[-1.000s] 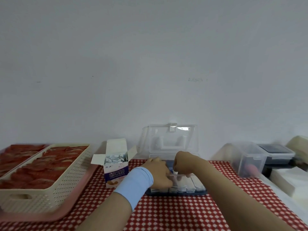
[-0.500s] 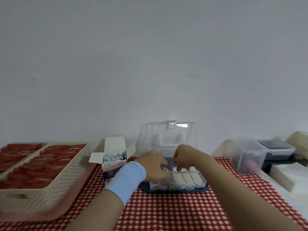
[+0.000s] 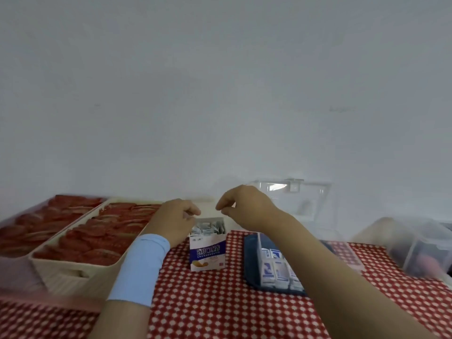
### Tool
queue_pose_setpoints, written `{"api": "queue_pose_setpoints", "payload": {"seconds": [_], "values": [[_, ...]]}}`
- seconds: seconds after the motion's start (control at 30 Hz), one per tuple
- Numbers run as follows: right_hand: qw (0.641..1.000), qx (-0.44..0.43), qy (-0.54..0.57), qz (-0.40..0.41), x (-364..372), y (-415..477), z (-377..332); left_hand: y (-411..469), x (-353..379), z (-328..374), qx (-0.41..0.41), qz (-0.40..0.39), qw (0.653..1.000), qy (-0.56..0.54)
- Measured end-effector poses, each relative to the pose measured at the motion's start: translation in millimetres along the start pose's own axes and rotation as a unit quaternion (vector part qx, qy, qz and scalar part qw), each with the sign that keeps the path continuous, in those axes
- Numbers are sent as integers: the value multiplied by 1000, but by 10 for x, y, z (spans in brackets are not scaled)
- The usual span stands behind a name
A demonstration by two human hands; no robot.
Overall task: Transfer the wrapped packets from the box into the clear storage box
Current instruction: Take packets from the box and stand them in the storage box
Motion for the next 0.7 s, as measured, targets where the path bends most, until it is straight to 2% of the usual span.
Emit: {"api": "queue_pose_setpoints", "payload": {"seconds": [0.17,0.37,0.7], "values": [[994,-8,-93,-61,390,234,-143,-8,135,-219,1,-21,1000,-12],[979,17,-191,-72,646,363,-105,47,196,-359,-14,-38,997,-70],[986,9,-161,-32,651,316,-36,113,190,-266,3,-52,996,-66]]}}
Point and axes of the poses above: each hand's wrist, its own y-axis towards the middle knuckle, its own x-axis out of the palm, z = x × y, the point moved 9 cm from there along y, towards the middle knuckle, and after that the axes turned 1 degree about x, right-handed, at the moved point
